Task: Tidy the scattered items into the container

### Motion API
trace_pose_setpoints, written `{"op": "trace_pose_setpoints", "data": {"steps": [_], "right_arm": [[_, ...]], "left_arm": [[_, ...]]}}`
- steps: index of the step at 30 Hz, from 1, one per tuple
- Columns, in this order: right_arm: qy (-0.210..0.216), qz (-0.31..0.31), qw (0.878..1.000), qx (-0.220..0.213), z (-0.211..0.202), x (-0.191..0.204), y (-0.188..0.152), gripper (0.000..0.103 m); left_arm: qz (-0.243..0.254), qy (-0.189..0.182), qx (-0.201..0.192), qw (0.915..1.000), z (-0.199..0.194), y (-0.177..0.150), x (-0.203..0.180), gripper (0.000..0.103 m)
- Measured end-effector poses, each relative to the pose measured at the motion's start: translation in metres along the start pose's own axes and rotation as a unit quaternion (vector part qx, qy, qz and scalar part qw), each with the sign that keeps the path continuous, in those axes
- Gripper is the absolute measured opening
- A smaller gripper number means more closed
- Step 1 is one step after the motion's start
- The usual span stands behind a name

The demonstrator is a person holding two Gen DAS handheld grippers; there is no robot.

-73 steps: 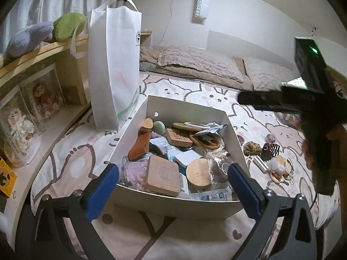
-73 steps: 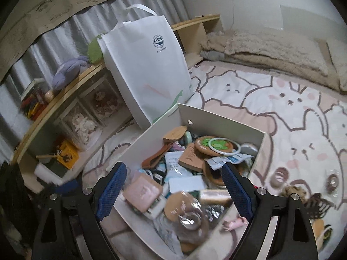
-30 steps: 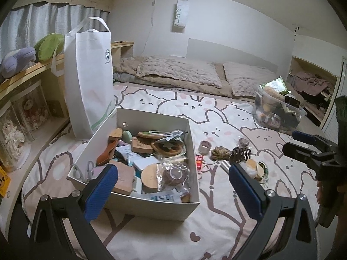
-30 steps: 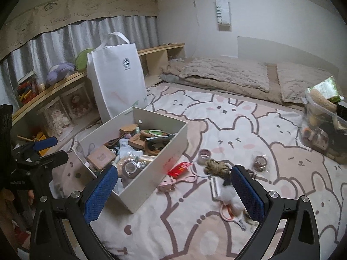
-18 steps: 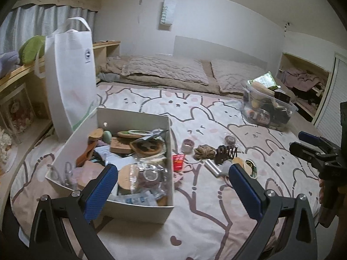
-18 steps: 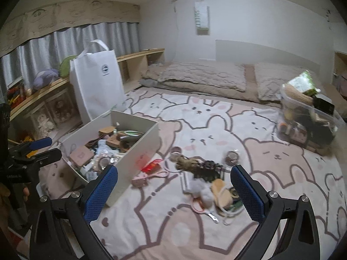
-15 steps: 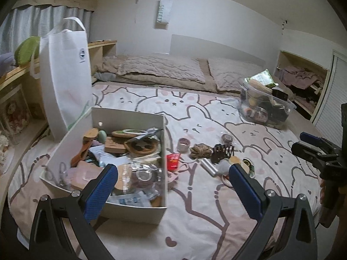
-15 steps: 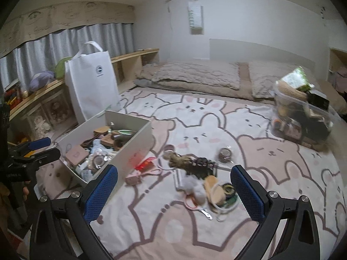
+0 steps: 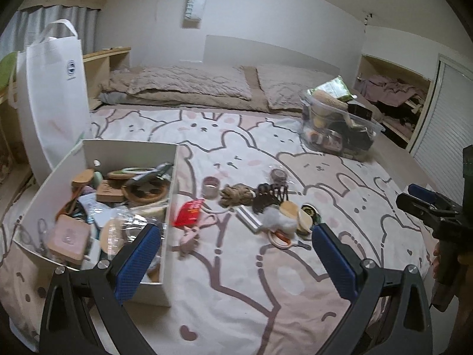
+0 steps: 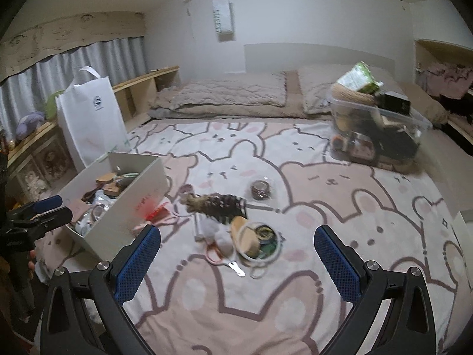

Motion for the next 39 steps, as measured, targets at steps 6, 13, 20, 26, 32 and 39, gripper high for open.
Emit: {"op": "trace_pose_setpoints", "data": {"steps": [6, 13, 20, 26, 32, 39], "right_arm": [[-0.024, 0.003, 1.000, 0.012, 0.008, -0.026, -0.015, 0.103], [-0.039, 0.004, 0.999, 0.023, 0.023, -0.045, -0.031, 0.103], [-0.061, -0.013, 0.997, 0.038, 0.045, -0.059, -0.044, 0.103], [-0.075, -0.007, 0.995, 0.063, 0.073, -0.076, -0.051, 0.103], [-0.085, 0.005, 0.993, 0.088, 0.107, -0.089, -0.053, 0.103], [-0.094, 0.014, 0.988, 0.119, 0.150, -0.097, -0.056, 0.103]], "left_arm": [[0.004, -0.014, 0.019, 0.9997, 0.022, -0.007, -0.020, 0.103], [0.015, -0.027, 0.053, 0.9981, 0.054, -0.021, -0.046, 0.103], [0.023, -0.038, 0.084, 0.9955, 0.093, -0.033, -0.066, 0.103], [0.037, -0.037, 0.113, 0.9922, 0.129, -0.043, -0.077, 0.103], [0.045, -0.032, 0.144, 0.9880, 0.165, -0.054, -0.076, 0.103], [0.043, -0.021, 0.169, 0.9845, 0.202, -0.060, -0.067, 0.103]]}}
Point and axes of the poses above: each gripper's, at about its wrist camera, not at the fingertips, and z roughly the way its jaws point, x to its left, y to its top, the point moved 10 cm from there along z, roughly the way its jaws point, and after that the axes turned 12 degrees about z, right-handed, at the moved point
